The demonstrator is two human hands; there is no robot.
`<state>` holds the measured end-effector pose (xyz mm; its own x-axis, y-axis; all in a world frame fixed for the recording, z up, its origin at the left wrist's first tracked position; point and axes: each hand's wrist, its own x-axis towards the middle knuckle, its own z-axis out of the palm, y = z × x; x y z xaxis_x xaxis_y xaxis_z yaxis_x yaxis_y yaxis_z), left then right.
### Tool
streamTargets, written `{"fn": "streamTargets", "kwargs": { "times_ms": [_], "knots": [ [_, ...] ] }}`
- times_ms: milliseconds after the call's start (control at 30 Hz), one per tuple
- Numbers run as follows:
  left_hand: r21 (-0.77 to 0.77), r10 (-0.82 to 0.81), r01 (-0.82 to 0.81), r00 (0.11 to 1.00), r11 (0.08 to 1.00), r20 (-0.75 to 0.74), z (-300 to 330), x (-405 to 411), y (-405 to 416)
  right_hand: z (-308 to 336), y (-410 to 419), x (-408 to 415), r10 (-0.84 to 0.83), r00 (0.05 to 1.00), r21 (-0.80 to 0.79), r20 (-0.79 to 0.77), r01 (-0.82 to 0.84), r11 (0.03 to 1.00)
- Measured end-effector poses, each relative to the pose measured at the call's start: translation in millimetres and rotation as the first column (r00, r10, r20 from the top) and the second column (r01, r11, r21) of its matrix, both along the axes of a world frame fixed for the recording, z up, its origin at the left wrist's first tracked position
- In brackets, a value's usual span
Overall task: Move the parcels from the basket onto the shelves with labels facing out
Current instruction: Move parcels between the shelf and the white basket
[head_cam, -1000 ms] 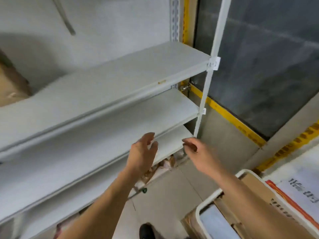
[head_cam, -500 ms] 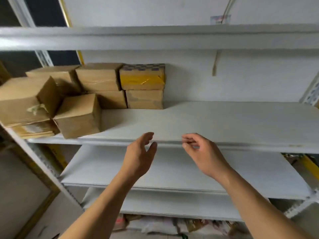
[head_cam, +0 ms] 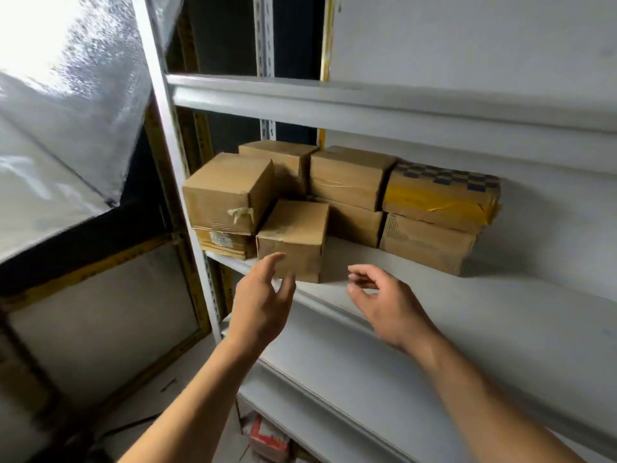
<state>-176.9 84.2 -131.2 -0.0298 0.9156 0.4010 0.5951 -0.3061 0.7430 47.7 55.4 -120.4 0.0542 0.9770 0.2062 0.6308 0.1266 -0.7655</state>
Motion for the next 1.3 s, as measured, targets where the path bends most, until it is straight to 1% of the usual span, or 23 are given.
{"fn": "streamTargets", "kwargs": {
  "times_ms": [133, 200, 267, 367, 433, 533, 633, 700, 767, 867, 967, 1033, 1133, 1233, 1300],
  "knots": [
    [-0.014, 0.154, -0.154, 0.988, 0.988, -0.001, 4, -15, 22, 5, 42, -17, 0.077, 0.997, -0.053, 0.006, -0.076, 0.996],
    [-0.043, 0.192, -0.193, 0.981, 0.98, -0.006, 4, -18, 35, 8, 61, -23, 0.088, 0.996, -0.086, -0.011, -0.089, 0.992],
    [-0.104, 0.215, -0.214, 0.977, 0.971, -0.004, 4, -18, 50, 11, 78, -28, 0.1, 0.995, -0.125, -0.031, -0.103, 0.987],
    [-0.219, 0.191, -0.173, 0.98, 0.96, 0.062, 3, -16, 69, 11, 98, -35, 0.123, 0.992, -0.149, -0.04, -0.127, 0.981],
    [-0.279, 0.174, -0.127, 0.973, 0.952, 0.152, 3, -13, 79, 11, 109, -39, 0.117, 0.993, -0.168, -0.031, -0.121, 0.978],
    [-0.334, 0.174, -0.066, 0.936, 0.94, 0.305, -1, -11, 91, 8, 120, -48, 0.102, 0.993, -0.214, -0.051, -0.111, 0.971],
    [-0.354, 0.181, -0.027, 0.894, 0.935, 0.41, -7, -12, 102, 5, 126, -56, 0.077, 0.994, -0.239, -0.084, -0.095, 0.966],
    [-0.351, 0.188, -0.025, 0.879, 0.936, 0.437, -8, -11, 106, 0, 130, -57, 0.042, 0.993, -0.252, -0.113, -0.069, 0.965],
    [-0.332, 0.182, -0.023, 0.871, 0.943, 0.456, -8, -9, 105, -5, 130, -55, 0.018, 0.984, -0.249, -0.178, -0.063, 0.966],
    [-0.294, 0.123, 0.02, 0.879, 0.956, 0.46, -7, -7, 97, -10, 123, -51, -0.011, 0.966, -0.254, -0.257, -0.057, 0.966],
    [-0.254, 0.052, 0.08, 0.878, 0.964, 0.477, -9, -2, 85, -16, 103, -45, -0.059, 0.937, -0.183, -0.345, -0.005, 0.983],
    [-0.212, -0.016, 0.139, 0.868, 0.967, 0.497, -12, 6, 80, -21, 85, -37, -0.113, 0.909, -0.162, -0.402, 0.051, 0.986],
    [-0.18, -0.139, 0.258, 0.857, 0.949, 0.496, -16, 27, 72, -27, 53, -19, -0.194, 0.879, -0.134, -0.436, 0.15, 0.98],
    [-0.157, -0.261, 0.365, 0.853, 0.918, 0.452, -16, 57, 53, -25, 13, 3, -0.316, 0.832, -0.101, -0.457, 0.304, 0.947],
    [-0.142, -0.309, 0.402, 0.847, 0.904, 0.432, -15, 72, 42, -20, -11, 10, -0.346, 0.814, -0.066, -0.467, 0.358, 0.931]
  ]
}}
